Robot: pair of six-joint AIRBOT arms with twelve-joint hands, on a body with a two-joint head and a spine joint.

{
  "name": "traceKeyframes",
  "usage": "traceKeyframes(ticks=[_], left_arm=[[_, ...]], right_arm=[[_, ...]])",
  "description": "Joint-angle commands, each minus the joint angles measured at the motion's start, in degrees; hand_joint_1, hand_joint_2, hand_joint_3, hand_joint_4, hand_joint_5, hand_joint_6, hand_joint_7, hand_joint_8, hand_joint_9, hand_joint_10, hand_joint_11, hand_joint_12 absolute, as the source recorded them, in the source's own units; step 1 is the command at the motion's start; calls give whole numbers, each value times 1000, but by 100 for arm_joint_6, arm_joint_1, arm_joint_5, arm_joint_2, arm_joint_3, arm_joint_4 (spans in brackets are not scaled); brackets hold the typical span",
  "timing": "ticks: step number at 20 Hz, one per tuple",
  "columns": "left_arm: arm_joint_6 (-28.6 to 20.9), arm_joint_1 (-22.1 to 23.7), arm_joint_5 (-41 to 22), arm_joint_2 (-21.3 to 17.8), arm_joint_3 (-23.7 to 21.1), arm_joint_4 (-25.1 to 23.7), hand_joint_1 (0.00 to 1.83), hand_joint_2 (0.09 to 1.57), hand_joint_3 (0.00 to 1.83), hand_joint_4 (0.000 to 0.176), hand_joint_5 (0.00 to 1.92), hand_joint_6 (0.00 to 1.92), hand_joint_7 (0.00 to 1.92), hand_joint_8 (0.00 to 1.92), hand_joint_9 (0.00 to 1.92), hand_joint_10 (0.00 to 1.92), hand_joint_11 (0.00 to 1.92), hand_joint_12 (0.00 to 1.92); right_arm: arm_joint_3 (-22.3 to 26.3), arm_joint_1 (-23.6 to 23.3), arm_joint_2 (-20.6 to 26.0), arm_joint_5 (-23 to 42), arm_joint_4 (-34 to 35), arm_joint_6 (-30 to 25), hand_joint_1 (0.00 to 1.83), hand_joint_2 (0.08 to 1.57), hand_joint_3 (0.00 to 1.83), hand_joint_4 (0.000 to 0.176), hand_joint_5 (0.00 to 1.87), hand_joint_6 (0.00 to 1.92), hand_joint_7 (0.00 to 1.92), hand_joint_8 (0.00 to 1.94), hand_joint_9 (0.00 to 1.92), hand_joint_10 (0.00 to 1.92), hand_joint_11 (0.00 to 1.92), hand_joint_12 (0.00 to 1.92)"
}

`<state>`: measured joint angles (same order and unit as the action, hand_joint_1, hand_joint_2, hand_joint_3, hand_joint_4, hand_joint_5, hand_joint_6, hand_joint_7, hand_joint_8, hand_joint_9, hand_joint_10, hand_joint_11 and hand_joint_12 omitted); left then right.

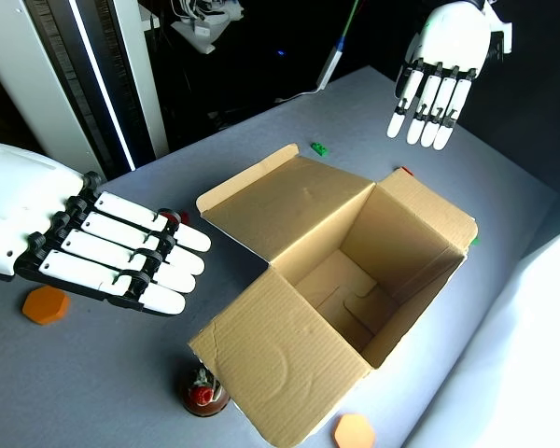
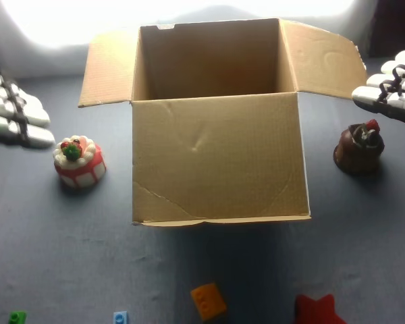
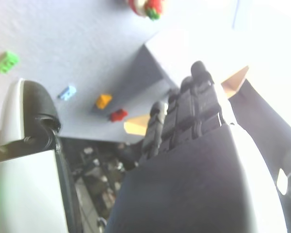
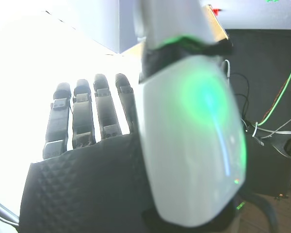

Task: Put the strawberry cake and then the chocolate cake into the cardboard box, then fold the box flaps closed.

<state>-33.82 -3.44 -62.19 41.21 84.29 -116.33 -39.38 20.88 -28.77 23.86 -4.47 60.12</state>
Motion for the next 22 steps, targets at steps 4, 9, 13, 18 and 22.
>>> traceKeyframes(ticks=[4,9,13,18,22], left_arm=[[252,-614,147,197,315,1128,1158,941,0,68,19,7,8,3,4,2,0,359],[366,-1143,348,449,431,1670,1137,946,0,65,7,2,0,0,1,0,0,386],[731,-1317,350,750,704,2127,1134,966,5,57,16,3,7,2,1,0,0,330],[867,-1835,368,1226,1085,2515,1120,965,3,50,15,0,42,4,57,9,0,400],[1107,-2023,513,1579,1328,2730,1098,958,0,64,0,0,26,1,12,4,0,266]], right_arm=[[2,-51,65,683,61,0,1100,939,0,6,0,0,5,2,0,0,0,0],[2,-46,67,683,60,1,1077,949,0,10,0,0,0,0,0,0,0,0],[2,-44,67,684,60,2,1069,961,2,9,0,0,2,1,0,0,0,0],[2,-44,67,692,60,2,1096,942,0,7,0,0,20,8,0,0,0,0],[2,-45,67,713,60,2,1056,974,8,11,0,0,0,0,0,0,0,0]])
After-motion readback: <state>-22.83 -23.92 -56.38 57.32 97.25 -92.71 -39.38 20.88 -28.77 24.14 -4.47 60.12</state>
